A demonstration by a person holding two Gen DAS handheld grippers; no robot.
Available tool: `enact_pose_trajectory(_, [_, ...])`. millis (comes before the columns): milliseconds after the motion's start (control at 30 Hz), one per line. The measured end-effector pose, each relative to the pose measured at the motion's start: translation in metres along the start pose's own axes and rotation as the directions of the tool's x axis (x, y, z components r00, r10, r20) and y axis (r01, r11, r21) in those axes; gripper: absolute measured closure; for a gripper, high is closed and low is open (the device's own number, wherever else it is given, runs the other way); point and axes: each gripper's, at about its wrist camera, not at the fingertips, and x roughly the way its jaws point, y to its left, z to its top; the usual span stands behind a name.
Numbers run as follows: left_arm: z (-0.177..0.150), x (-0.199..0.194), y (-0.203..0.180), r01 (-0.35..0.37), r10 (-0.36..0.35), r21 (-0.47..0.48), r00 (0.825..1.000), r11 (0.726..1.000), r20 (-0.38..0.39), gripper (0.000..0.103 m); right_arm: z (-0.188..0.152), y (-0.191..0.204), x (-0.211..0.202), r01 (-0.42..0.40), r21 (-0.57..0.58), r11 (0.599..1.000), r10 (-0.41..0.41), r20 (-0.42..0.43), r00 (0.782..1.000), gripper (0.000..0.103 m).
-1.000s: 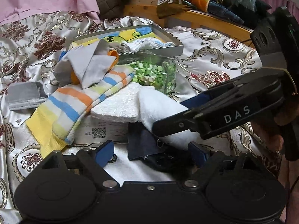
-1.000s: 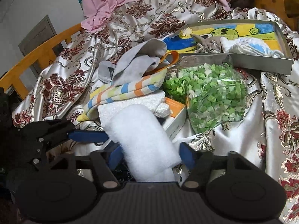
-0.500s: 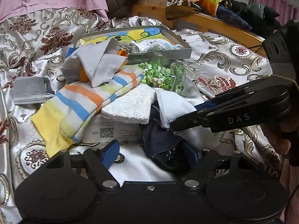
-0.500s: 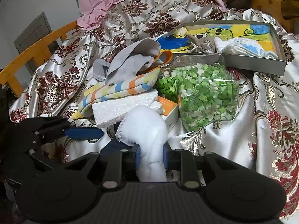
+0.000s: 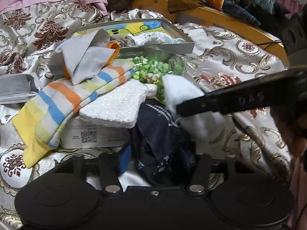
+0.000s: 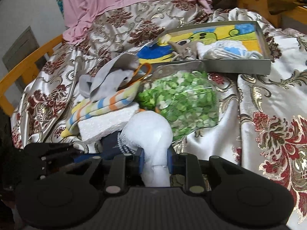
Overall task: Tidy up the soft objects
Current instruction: 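Lift the white towel with the right gripper while the left gripper grasps a dark cloth, then carry both items to the frog-picture tray and release them inside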
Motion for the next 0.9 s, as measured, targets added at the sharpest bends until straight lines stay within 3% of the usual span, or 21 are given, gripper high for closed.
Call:
enact_pose_trajectory(167, [0.003, 0.000, 0.008, -0.016, 0.015, -0.071, 1.000, 0.997, -0.011, 0.075, 0.000, -0.002, 0.000, 0.000, 0.007, 1.000, 0.000, 0.004, 1.000, 0.077])
enact_pose_trajectory(267, [0.006, -0.002, 0.003, -0.079, 0.077, -0.066, 0.997, 0.995, -0.034, 0.093, 0.001, -0.003, -0.001, 0.002, 0.013, 1.000, -0.003, 0.011, 1.000, 0.077])
enact_pose_trajectory(333, [0.007, -0.007, -0.005, -0.122, 0.120, -0.044, 0.992, 0.992, -0.030, 0.099, 0.001, -0.004, -0.003, 0.004, 0.018, 1.000, -0.005, 0.020, 1.000, 0.077])
enact_pose_trajectory(467, [0.007, -0.017, -0.023, -0.262, 0.262, 0.011, 0.965, 0.965, 0.000, 0.101, 0.002, -0.006, -0.008, 0.009, 0.027, 1.000, -0.010, 0.044, 0.999, 0.077])
enact_pose_trajectory(633, [0.006, -0.034, -0.035, -0.431, 0.430, 0.019, 0.902, 0.902, 0.047, 0.101, 0.003, -0.007, -0.015, 0.001, 0.028, 1.000, -0.004, 0.075, 0.997, 0.077])
enact_pose_trajectory(767, [0.005, -0.055, -0.034, -0.445, 0.447, -0.045, 0.893, 0.895, 0.059, 0.101, 0.004, -0.005, -0.020, -0.019, 0.020, 1.000, 0.016, 0.097, 0.995, 0.077])
enact_pose_trajectory(900, [0.008, -0.078, -0.034, -0.416, 0.426, -0.116, 0.902, 0.902, 0.074, 0.101, 0.004, -0.002, -0.028, -0.037, 0.012, 0.999, 0.035, 0.129, 0.991, 0.077])
